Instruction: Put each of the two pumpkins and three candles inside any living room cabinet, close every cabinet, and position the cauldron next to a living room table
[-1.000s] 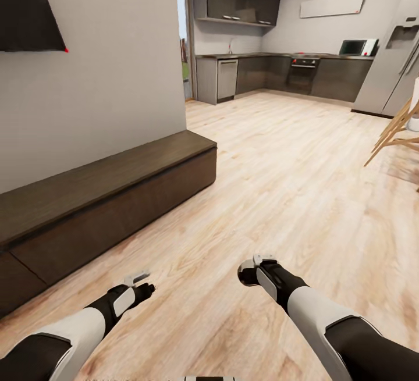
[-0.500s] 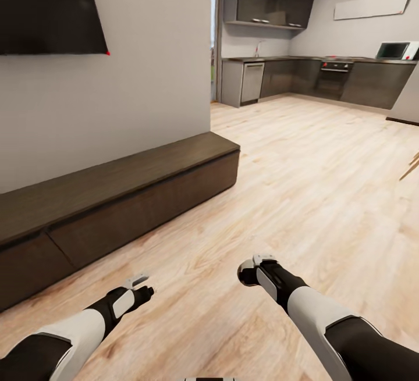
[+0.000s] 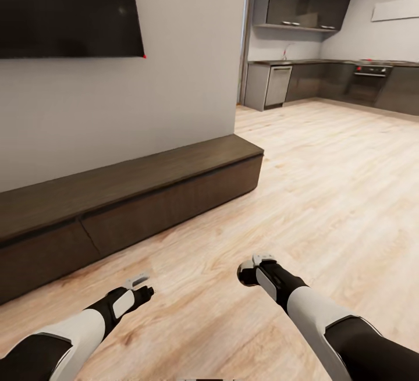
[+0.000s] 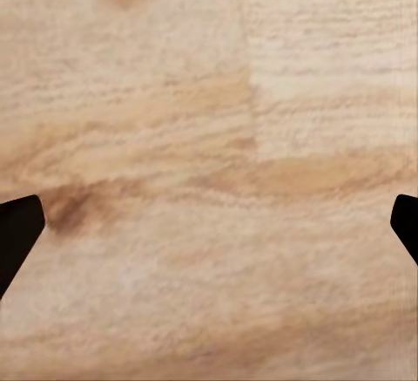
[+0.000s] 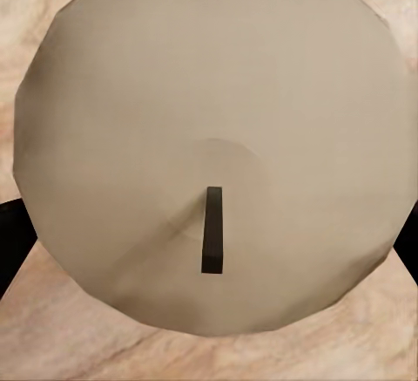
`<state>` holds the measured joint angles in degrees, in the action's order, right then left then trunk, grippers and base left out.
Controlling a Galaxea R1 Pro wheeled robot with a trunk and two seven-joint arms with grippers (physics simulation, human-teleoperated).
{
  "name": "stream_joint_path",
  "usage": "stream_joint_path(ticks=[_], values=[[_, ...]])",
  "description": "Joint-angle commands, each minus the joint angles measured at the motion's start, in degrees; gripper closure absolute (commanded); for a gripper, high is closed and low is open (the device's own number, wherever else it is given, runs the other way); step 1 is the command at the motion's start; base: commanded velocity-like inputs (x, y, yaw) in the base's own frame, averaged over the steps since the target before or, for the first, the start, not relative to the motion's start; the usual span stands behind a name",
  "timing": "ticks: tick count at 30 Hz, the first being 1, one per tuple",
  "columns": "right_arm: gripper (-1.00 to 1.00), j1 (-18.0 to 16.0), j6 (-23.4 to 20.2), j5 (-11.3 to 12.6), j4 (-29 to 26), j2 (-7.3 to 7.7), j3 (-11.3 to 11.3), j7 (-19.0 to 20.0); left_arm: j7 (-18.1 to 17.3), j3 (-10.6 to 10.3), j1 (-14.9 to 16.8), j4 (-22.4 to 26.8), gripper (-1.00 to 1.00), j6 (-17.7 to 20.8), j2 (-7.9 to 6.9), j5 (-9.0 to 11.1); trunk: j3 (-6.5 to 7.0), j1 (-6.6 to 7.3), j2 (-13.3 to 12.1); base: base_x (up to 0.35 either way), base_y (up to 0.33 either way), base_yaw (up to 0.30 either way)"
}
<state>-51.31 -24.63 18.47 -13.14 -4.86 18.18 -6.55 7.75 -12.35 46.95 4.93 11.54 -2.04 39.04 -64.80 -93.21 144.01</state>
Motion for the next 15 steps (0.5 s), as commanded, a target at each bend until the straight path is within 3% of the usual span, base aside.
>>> stream_joint_path(ticks=[1,15], values=[[1.00,0.0,-0.3,0.6,-0.1,0.02,0.4,-0.4,0.3,-0.5,0.0,0.2,-1.00,0.3,-0.01,0.5,0.00,0.01,0.0,0.000,0.000,0.258],[1.00,0.0,-0.2,0.6,-0.1,-0.23,0.7,-0.4,0.3,-0.5,0.0,0.2,-1.00,0.3,0.10,0.5,0.76,0.01,0.0,0.000,0.000,0.235]])
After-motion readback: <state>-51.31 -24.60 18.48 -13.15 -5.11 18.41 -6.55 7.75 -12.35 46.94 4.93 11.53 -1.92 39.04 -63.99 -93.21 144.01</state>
